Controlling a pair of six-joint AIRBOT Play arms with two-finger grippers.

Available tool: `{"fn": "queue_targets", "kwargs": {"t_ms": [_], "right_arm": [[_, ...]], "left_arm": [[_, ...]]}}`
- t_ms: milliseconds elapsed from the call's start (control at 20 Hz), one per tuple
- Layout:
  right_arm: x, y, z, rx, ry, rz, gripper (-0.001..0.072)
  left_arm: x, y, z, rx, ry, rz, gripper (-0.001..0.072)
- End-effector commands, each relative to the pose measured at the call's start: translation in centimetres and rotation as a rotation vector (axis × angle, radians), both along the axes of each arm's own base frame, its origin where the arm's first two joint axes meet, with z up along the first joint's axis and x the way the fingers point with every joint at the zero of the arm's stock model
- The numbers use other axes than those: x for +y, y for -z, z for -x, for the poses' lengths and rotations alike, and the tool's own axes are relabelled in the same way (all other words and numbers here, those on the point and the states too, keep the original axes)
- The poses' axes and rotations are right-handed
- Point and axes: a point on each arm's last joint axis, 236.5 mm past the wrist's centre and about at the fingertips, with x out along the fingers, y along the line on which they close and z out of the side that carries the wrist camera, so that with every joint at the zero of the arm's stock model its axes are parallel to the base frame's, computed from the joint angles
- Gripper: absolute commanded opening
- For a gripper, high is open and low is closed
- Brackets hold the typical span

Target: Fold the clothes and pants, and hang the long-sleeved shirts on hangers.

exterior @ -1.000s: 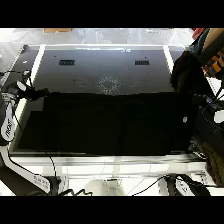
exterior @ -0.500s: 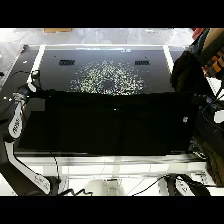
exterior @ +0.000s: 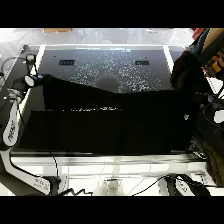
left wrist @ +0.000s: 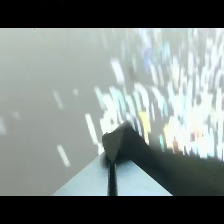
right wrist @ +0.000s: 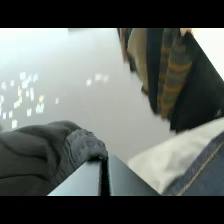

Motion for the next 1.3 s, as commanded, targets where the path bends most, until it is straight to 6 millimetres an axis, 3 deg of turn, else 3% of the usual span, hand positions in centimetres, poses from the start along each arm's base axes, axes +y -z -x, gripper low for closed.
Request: {"fn": "queue_targets", "kwargs": {"t_ms": [0, 50, 100, 150, 250, 300, 400, 500, 650, 750, 950, 1050, 1250], "right_arm": [[-0.5, -1.9, -0.7, -0.082, 0.011, 0.032, 0.0021], [-0.5, -1.7, -0.6, -0.073, 0.01, 0.027, 0.0021], [-0.4, -1.4, -0.5, -0.062, 0.009, 0.022, 0.0022], [-0.3, -1.1, -0.4, -0.05, 0.007, 0.016, 0.0021], [-0.1, -0.4, -0.2, -0.02, 0.004, 0.003, 0.0021], [0.0, 0.0, 0.0, -0.001, 0.002, -0.005, 0.0022], [0.2, 0.9, 0.3, 0.035, -0.002, -0.02, 0.0021], [0.3, 2.3, 0.4, 0.075, -0.004, -0.037, 0.0022], [0.6, 5.7, 0.2, 0.153, -0.002, -0.097, 0.0022], [0.9, 7.6, -0.3, 0.184, -0.009, -0.118, 0.0022], [2.6, 9.7, -3.0, 0.198, -0.058, -0.115, 0.0021], [3.0, 9.6, -5.2, 0.196, -0.081, -0.112, 0.0021], [2.0, 7.9, -9.7, 0.147, -0.084, -0.103, 0.0021]], "left_arm": [[0.9, -14.1, -0.6, -0.402, -0.035, -0.134, 0.001], [0.8, -16.1, -0.2, -0.448, -0.039, -0.142, 0.001], [0.6, -16.6, 0.3, -0.439, -0.033, -0.14, 0.0011], [0.3, -15.8, 0.6, -0.387, -0.018, -0.133, 0.0011], [0.2, -10.7, 1.9, -0.163, 0.039, -0.149, 0.0011], [0.6, -7.2, 3.3, -0.007, 0.067, -0.173, 0.001], [3.1, -0.8, 7.7, 0.313, 0.089, -0.277, 0.0008], [4.8, 4.8, 12.1, 0.54, 0.072, -0.269, 0.0009], [5.0, 11.5, 17.2, 0.745, 0.078, -0.212, 0.0009], [4.7, 13.0, 18.2, 0.78, 0.075, -0.193, 0.0009], [4.6, 12.9, 17.9, 0.766, 0.072, -0.193, 0.0009], [4.6, 12.9, 17.8, 0.761, 0.072, -0.195, 0.0009], [4.7, 12.7, 17.3, 0.739, 0.071, -0.201, 0.0009]]}}
